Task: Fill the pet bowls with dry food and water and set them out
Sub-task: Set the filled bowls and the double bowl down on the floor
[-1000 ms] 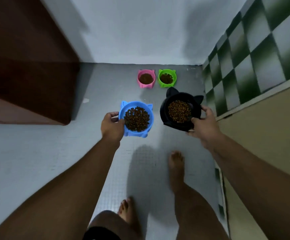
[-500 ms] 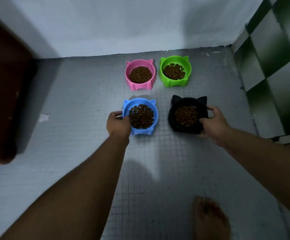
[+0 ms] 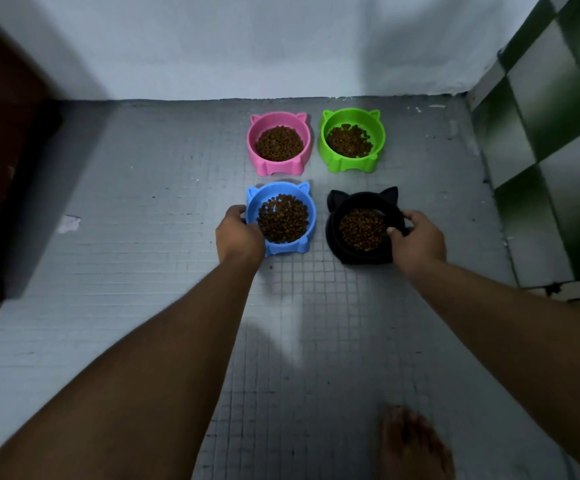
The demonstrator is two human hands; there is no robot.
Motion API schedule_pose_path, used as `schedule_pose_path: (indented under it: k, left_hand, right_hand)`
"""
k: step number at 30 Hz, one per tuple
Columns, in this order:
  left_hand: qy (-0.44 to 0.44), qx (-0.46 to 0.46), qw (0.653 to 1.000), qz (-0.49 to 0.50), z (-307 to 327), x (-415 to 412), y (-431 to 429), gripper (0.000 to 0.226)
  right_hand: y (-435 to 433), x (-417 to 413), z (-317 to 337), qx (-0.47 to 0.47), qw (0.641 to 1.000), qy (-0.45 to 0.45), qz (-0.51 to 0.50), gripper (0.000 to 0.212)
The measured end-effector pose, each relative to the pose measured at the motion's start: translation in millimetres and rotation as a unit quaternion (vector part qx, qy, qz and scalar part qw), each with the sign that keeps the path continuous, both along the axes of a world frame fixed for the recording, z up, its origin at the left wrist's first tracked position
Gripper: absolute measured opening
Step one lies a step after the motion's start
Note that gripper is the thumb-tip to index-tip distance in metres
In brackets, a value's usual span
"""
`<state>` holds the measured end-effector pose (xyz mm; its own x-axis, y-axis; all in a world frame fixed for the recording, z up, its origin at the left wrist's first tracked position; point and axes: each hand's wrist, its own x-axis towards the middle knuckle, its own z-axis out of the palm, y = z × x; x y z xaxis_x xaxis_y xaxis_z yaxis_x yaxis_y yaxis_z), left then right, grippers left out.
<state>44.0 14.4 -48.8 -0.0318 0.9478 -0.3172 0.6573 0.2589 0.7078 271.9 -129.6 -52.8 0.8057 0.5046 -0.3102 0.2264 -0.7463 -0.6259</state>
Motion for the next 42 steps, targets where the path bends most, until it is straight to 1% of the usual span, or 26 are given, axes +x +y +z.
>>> schedule_pose_path:
  k: [7, 17, 23, 26, 28, 30, 32, 33, 35, 37, 39, 42]
  left_hand:
    - [0.005, 0.01, 1.0, -0.021, -4, -7, -3, 0.035]
    - [-0.015, 0.014, 0.999, -0.032, -3, -13, -4, 0.034]
    - [-0.021, 0.004, 0.999, -0.044, -2, -12, -3, 0.034]
    - [-0.012, 0.001, 0.998, -0.055, 3, -12, -7, 0.036]
    - [0.007, 0.002, 0.998, -0.065, 9, -14, -8, 0.042]
    - [0.041, 0.014, 0.996, -0.079, 22, -17, -14, 0.05]
    - [0.063, 0.029, 0.993, -0.1, 47, -17, -29, 0.051]
    - [0.061, 0.031, 0.991, -0.113, 64, -17, -40, 0.05]
    - [0.043, 0.029, 0.987, -0.153, 107, -15, -64, 0.044]
    - [0.029, 0.038, 0.98, -0.193, 156, -17, -87, 0.036]
    - [0.02, 0.045, 0.974, -0.221, 210, -27, -108, 0.033]
    - [0.007, 0.078, 0.962, -0.263, 295, -54, -132, 0.036]
  right_hand:
    - [1, -6, -5, -0.027, 0.998, -0.055, -0.023, 0.013]
    - [4, 0, -4, -0.026, 0.997, -0.059, -0.037, 0.011]
    - [5, 6, -9, -0.021, 0.997, -0.07, -0.038, 0.017]
    - [2, 4, -12, -0.009, 0.996, -0.08, -0.036, 0.026]
    - [-1, -1, -8, 0.003, 0.996, -0.082, -0.035, 0.036]
    - [-3, -13, 10, 0.003, 0.996, -0.084, -0.028, 0.042]
    - [-4, -31, 40, 0.004, 0.996, -0.086, -0.014, 0.044]
    - [-4, -42, 59, 0.016, 0.996, -0.089, 0.005, 0.042]
    - [-1, -66, 102, 0.047, 0.992, -0.093, 0.07, 0.039]
    - [-2, -86, 152, 0.053, 0.987, -0.094, 0.123, 0.037]
    - [-12, -103, 207, 0.056, 0.985, -0.089, 0.138, 0.039]
    - [-40, -128, 295, 0.058, 0.984, -0.081, 0.149, 0.039]
